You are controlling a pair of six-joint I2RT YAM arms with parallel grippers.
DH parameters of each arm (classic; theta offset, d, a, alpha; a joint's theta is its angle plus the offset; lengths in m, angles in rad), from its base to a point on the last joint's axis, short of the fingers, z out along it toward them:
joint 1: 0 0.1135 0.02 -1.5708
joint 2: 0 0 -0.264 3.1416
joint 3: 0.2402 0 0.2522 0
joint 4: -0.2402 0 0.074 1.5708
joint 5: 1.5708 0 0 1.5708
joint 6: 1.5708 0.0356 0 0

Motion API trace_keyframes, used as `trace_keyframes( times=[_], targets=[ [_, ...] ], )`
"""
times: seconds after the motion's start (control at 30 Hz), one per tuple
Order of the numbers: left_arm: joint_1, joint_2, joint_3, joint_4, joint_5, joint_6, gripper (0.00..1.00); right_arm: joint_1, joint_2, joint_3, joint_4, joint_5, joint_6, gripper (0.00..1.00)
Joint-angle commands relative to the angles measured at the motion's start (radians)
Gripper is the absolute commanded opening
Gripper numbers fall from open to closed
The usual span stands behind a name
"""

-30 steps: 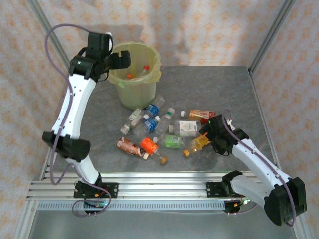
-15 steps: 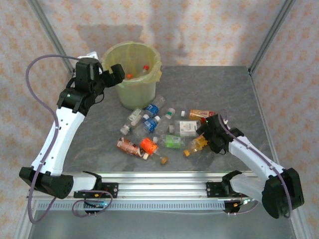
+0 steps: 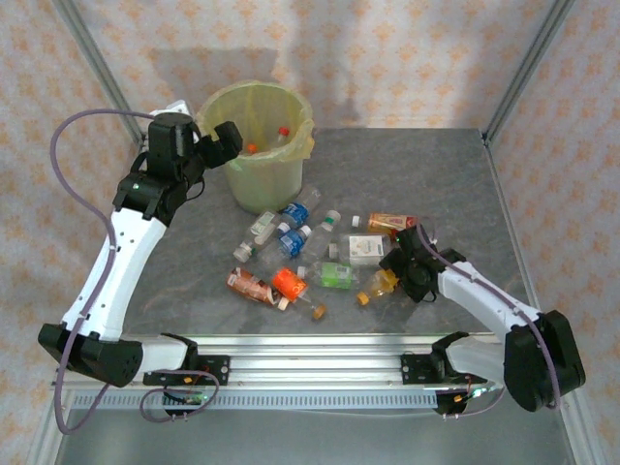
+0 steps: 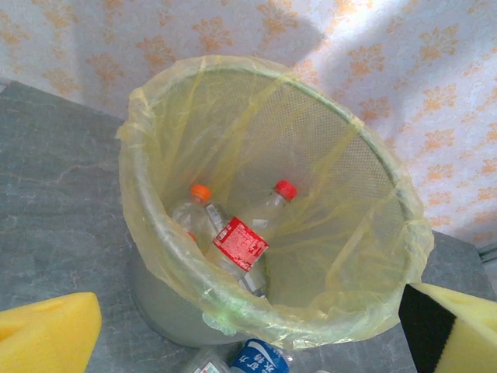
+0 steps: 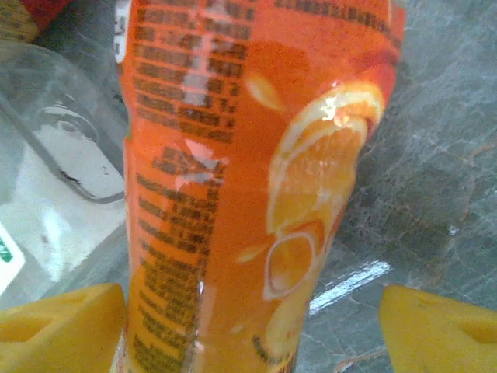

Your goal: Put the plastic bottles in the bin

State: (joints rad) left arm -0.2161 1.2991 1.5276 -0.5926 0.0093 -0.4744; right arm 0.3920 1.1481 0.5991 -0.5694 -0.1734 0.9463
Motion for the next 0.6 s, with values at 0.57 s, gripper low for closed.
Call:
trace_keyframes(
  times=[0.57],
  targets=[
    [-0.002, 0.011, 0.002, 0.019, -0.043, -0.007, 1.0, 0.085, 0.139, -0.019, -0.037, 0.035, 0.02, 0.83]
  ],
)
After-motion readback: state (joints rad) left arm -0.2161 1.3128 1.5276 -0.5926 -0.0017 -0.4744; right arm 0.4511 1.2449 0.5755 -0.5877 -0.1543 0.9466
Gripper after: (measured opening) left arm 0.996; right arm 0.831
